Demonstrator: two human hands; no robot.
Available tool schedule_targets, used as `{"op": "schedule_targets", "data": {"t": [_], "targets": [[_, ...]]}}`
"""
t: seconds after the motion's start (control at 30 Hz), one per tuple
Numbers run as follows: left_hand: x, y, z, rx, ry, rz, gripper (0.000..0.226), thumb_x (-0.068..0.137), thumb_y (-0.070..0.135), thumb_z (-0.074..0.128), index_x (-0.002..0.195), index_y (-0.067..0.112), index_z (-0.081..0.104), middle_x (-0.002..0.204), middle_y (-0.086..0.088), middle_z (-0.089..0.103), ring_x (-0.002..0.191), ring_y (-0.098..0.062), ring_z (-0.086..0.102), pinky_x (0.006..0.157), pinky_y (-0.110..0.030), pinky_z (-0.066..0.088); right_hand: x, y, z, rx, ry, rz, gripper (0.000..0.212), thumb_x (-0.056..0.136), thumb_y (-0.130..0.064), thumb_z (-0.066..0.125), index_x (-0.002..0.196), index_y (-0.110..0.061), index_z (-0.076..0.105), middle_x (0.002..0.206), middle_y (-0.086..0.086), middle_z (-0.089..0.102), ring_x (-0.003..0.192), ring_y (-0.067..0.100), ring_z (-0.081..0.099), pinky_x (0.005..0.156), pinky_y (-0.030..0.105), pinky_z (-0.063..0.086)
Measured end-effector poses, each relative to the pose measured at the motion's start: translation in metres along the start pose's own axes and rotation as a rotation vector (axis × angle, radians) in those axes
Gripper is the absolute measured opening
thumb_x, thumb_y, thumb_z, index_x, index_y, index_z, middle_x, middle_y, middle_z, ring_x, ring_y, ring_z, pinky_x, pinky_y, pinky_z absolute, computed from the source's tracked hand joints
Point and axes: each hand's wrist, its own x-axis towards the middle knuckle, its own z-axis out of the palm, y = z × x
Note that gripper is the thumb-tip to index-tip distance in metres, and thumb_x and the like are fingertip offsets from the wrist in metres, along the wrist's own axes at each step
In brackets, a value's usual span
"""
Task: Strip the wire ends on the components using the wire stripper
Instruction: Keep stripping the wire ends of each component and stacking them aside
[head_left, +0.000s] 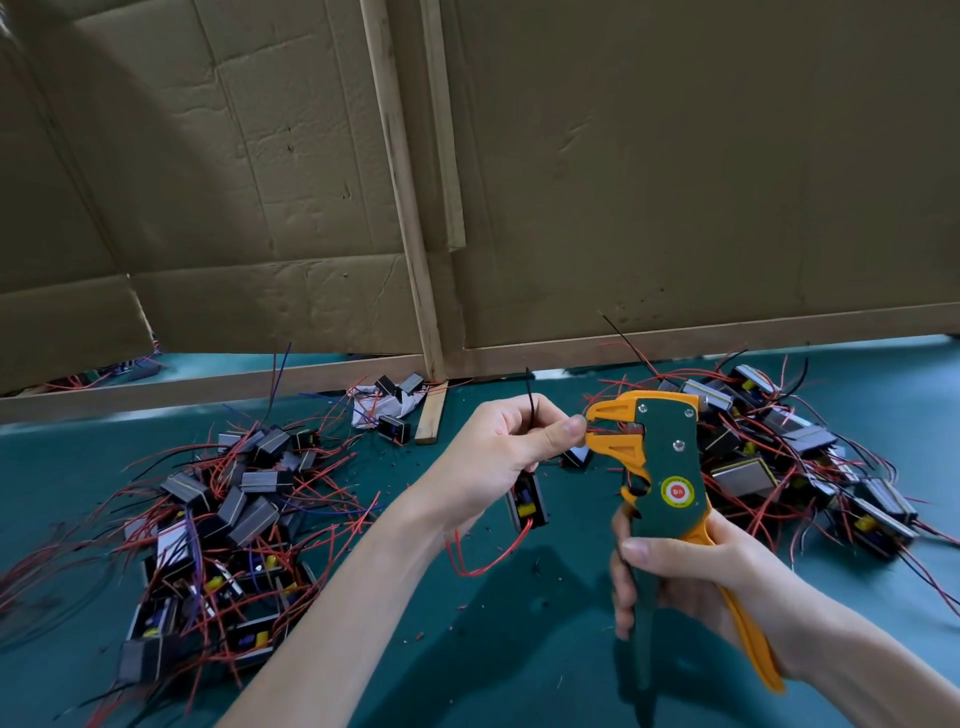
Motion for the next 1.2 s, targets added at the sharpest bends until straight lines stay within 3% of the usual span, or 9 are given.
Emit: {"op": "schedule_targets", "data": {"t": [0.17, 0.27, 0.37, 0.5, 0.6, 0.7, 0.9, 1.1, 1.2], "targets": [[-0.003, 0.005, -0.003, -0.064, -0.073, -0.107, 0.015, 0.081, 0.032, 0.065, 0.071, 0.022, 0.06, 0.058, 0.015, 0.048, 0.054, -0.007, 0.031, 0.057, -0.019, 0.031, -0.004, 0.003, 0.015, -0.054, 0.169, 0.014, 0.035, 0.059, -0.028, 0.089, 0.067, -0.007, 0.062, 0.053, 0.022, 0.051, 0.043, 0.03, 0.052, 0.047, 0.036, 0.049], [-0.001, 0.002, -0.001, -0.327, -0.054, -0.231, 0.019, 0.1, 0.025, 0.046, 0.083, 0.017, 0.043, 0.061, 0.008, 0.04, 0.053, -0.008, 0.028, 0.057, -0.021, 0.029, -0.002, 0.009, 0.022, -0.121, 0.335, -0.045, 0.039, 0.059, -0.024, 0.085, 0.051, -0.007, 0.051, 0.044, 0.016, 0.042, 0.034, 0.023, 0.04, 0.038, 0.027, 0.04], [0.0, -0.001, 0.001, -0.487, -0.047, -0.262, 0.027, 0.105, 0.025, 0.03, 0.08, 0.017, 0.036, 0.065, 0.004, 0.035, 0.054, -0.009, 0.027, 0.057, -0.023, 0.026, 0.0, 0.008, 0.019, 0.009, 0.251, -0.057, 0.033, 0.064, -0.018, 0.085, 0.064, -0.006, 0.055, 0.052, 0.018, 0.047, 0.041, 0.027, 0.046, 0.043, 0.032, 0.046], [0.0, -0.01, -0.001, -0.239, 0.078, -0.176, 0.034, 0.106, 0.024, 0.028, 0.082, 0.013, 0.048, 0.069, 0.002, 0.031, 0.056, -0.009, 0.028, 0.058, -0.02, 0.034, 0.005, 0.003, 0.007, 0.25, 0.071, -0.067, 0.037, 0.056, -0.012, 0.088, 0.085, -0.005, 0.066, 0.077, 0.025, 0.06, 0.069, 0.039, 0.064, 0.069, 0.049, 0.056], [0.002, -0.016, -0.005, 0.075, 0.119, -0.085, 0.031, 0.104, 0.024, 0.034, 0.106, 0.015, 0.063, 0.066, 0.001, 0.03, 0.055, -0.009, 0.033, 0.058, -0.02, 0.046, 0.009, 0.003, -0.003, 0.193, 0.097, -0.095, 0.046, 0.05, -0.017, 0.093, 0.085, -0.005, 0.067, 0.078, 0.026, 0.06, 0.072, 0.042, 0.063, 0.071, 0.051, 0.055], [0.002, -0.019, -0.005, 0.105, 0.126, -0.001, 0.027, 0.097, 0.014, 0.052, 0.122, 0.014, 0.062, 0.066, -0.001, 0.05, 0.047, -0.008, 0.048, 0.048, -0.018, 0.046, 0.01, 0.004, -0.005, 0.171, 0.077, -0.077, 0.04, 0.058, -0.016, 0.09, 0.088, -0.004, 0.067, 0.08, 0.027, 0.061, 0.074, 0.043, 0.063, 0.074, 0.052, 0.054], [0.0, -0.012, -0.004, 0.088, 0.217, 0.132, 0.011, 0.086, 0.009, 0.069, 0.084, 0.019, 0.072, 0.075, -0.008, 0.073, 0.048, -0.011, 0.058, 0.041, -0.021, 0.045, 0.009, 0.007, -0.003, 0.11, 0.074, -0.006, 0.044, 0.054, -0.018, 0.093, 0.088, -0.003, 0.068, 0.08, 0.03, 0.062, 0.074, 0.045, 0.064, 0.073, 0.052, 0.054], [-0.003, -0.006, 0.001, 0.342, 0.18, 0.25, 0.01, 0.087, 0.014, 0.069, 0.084, 0.021, 0.075, 0.076, 0.003, 0.07, 0.062, -0.002, 0.056, 0.062, -0.015, 0.044, 0.007, 0.004, 0.0, 0.099, 0.051, -0.005, 0.043, 0.057, -0.017, 0.092, 0.089, -0.003, 0.067, 0.081, 0.031, 0.061, 0.074, 0.044, 0.063, 0.073, 0.052, 0.054], [-0.002, -0.004, 0.001, 0.418, 0.194, 0.249, 0.011, 0.087, 0.019, 0.07, 0.086, 0.029, 0.074, 0.077, 0.003, 0.065, 0.06, -0.005, 0.045, 0.059, -0.019, 0.037, 0.007, 0.002, 0.001, 0.112, 0.065, -0.004, 0.043, 0.052, -0.014, 0.092, 0.085, -0.001, 0.067, 0.078, 0.032, 0.06, 0.07, 0.045, 0.062, 0.069, 0.052, 0.054]]}}
